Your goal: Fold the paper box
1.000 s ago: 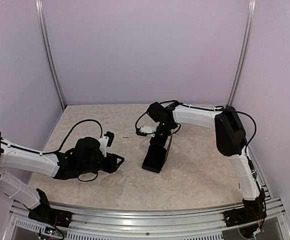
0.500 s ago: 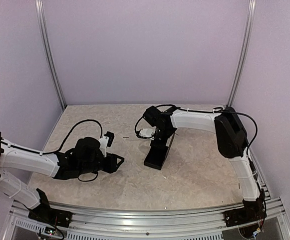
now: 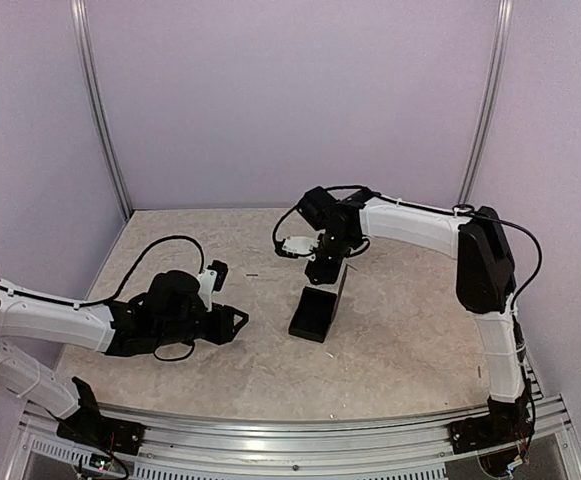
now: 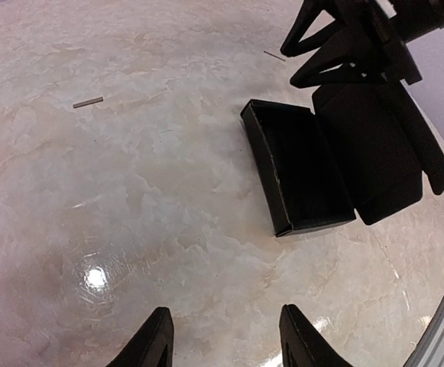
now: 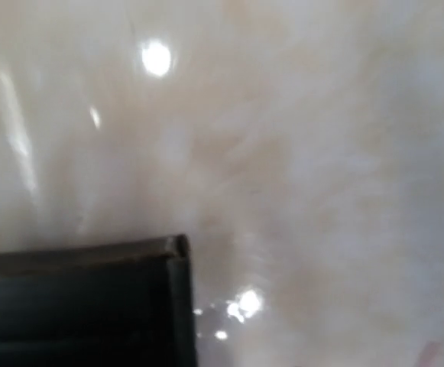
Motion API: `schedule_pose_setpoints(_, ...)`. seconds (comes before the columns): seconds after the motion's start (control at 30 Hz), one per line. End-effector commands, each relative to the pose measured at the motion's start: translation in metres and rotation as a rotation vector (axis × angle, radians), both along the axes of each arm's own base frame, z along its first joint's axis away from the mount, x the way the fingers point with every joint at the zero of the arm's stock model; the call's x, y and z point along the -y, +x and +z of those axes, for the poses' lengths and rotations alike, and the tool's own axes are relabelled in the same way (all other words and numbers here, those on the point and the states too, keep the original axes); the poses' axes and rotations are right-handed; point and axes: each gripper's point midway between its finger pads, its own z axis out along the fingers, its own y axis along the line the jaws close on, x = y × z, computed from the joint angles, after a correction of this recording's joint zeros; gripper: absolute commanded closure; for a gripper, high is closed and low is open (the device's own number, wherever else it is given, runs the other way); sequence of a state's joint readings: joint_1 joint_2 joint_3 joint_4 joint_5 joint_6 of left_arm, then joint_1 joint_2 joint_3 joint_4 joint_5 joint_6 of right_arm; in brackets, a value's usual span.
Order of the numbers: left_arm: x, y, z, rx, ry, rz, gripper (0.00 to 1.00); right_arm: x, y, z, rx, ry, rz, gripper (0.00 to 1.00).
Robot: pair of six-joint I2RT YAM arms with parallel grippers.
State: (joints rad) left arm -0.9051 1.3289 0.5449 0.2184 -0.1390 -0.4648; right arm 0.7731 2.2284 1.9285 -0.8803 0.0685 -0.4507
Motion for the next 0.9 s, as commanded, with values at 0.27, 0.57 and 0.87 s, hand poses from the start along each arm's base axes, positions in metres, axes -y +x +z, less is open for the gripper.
schedule_pose_setpoints(0.27, 0.072, 0.047, 0.000, -0.147, -0.018, -0.151, 0.46, 0.053, -0.021, 0.127, 0.097, 0.302, -0.100, 0.61)
schedule_pose_setpoints(0.57, 0.057, 0.088, -0.059, -0.247, 0.243, 0.000, 0.49, 0.163, -0.043, 0.072, 0.059, 0.277, -0.311, 0.58)
schedule_pose_setpoints(0.87, 0.119, 0.036, -0.079, -0.250, 0.224, -0.230, 0.53, 0.131, -0.071, 0.014, -0.194, 0.341, -0.219, 0.58)
